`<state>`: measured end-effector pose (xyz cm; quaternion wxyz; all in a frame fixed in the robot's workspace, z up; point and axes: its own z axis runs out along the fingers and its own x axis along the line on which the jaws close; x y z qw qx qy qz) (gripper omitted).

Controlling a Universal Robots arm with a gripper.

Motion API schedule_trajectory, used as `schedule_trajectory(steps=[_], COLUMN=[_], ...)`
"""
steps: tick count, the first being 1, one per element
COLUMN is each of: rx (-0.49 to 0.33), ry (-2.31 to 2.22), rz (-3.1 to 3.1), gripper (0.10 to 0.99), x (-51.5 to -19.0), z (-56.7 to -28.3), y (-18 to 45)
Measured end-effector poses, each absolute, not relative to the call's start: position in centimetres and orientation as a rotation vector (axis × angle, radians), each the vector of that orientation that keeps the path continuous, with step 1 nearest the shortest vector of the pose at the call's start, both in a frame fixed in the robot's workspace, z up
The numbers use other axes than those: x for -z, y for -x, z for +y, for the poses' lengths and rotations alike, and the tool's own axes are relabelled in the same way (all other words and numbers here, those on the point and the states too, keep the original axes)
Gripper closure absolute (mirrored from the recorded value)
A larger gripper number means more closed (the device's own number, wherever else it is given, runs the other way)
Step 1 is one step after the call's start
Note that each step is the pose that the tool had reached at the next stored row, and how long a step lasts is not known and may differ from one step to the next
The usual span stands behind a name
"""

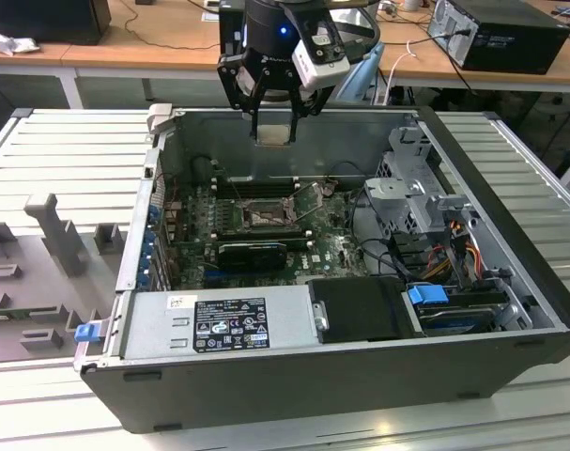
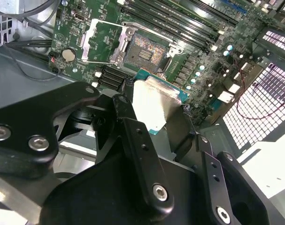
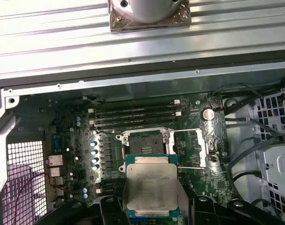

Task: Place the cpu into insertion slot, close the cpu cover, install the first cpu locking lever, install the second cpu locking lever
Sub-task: 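Place the cpu into insertion slot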

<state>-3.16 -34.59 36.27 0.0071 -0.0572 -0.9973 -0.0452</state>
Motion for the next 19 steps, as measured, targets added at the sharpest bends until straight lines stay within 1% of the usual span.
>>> schedule_trajectory(steps=[19], rx=[0.142], ry=[0.211], rz=[-3.118], gripper=[0.565], x=[-36.27], z=[-34.59], y=[3.16])
